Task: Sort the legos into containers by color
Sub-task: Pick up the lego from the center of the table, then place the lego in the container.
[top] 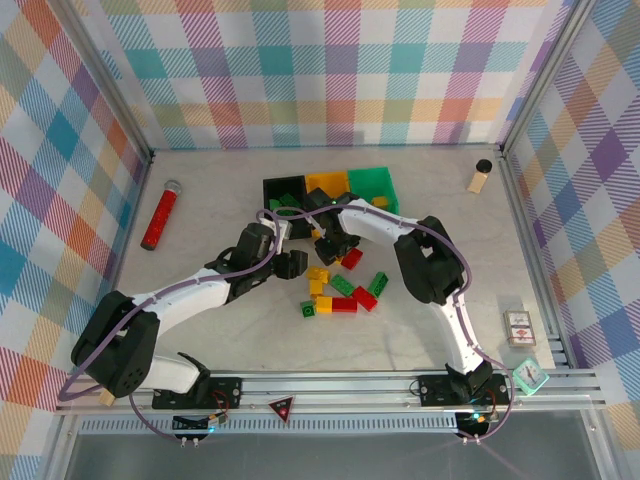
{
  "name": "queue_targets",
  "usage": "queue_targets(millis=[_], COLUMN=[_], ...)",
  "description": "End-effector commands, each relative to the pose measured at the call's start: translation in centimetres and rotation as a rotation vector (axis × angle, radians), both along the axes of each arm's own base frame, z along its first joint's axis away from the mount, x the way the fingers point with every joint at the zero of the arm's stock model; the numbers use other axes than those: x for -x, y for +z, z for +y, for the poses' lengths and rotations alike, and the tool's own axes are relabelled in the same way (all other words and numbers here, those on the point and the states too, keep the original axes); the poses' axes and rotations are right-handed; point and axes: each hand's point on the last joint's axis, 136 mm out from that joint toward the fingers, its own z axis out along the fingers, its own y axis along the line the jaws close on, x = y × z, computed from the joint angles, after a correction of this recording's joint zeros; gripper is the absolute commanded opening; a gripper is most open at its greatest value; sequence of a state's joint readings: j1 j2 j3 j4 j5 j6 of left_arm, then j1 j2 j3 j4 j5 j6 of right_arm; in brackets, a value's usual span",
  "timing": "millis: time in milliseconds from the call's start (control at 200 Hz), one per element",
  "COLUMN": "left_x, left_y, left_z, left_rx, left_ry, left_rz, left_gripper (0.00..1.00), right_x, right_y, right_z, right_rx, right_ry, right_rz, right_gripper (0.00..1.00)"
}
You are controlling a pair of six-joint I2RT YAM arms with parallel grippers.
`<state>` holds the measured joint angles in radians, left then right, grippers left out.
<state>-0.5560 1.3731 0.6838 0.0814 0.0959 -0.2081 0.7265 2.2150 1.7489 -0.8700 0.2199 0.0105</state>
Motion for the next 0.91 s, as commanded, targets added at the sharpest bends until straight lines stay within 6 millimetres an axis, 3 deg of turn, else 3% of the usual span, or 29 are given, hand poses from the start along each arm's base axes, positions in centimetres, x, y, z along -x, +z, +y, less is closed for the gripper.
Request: queue_targets(millis=[0,110,280,450,675,900], left_x=[-0.2,-0.2,-0.2,-0.2,-0.2,-0.2], left_y=[0.8,0.8,0.8,0.8,0.9,0.9], left_z=[-0.7,-0.7,-0.7,-0.8,-0.7,-0.8], left_rx=[0.011,0.012,0.011,0.012,0.014,0.015], left_ry=[-0.02,-0.02,-0.02,-0.021,-0.022,-0.022], left_rz=[-0.02,-0.021,-0.02,-0.02,-0.022,-0.02], left_gripper=[0.67,0.67,0.67,0.67,0.67,0.67], right_x=[0.5,0.5,0.1,-1.9,-5.8,-9.9], right_y=[0.6,1.5,4.0,7.4,10.0,10.1], right_z=[0.0,0.0,0.4,-0.2,-4.1,-7.4], right_rx=[-0.009,-0.023,-0.093,-0.206,-0.263,-0.306], right_ry=[0.011,0.006,-0.01,-0.095,-0.313,-0.494], right_rz=[0.004,-0.013,-0.078,-0.17,-0.253,-0.294], right_gripper=[0.49,0.39,0.38,0.38,0.38,0.39])
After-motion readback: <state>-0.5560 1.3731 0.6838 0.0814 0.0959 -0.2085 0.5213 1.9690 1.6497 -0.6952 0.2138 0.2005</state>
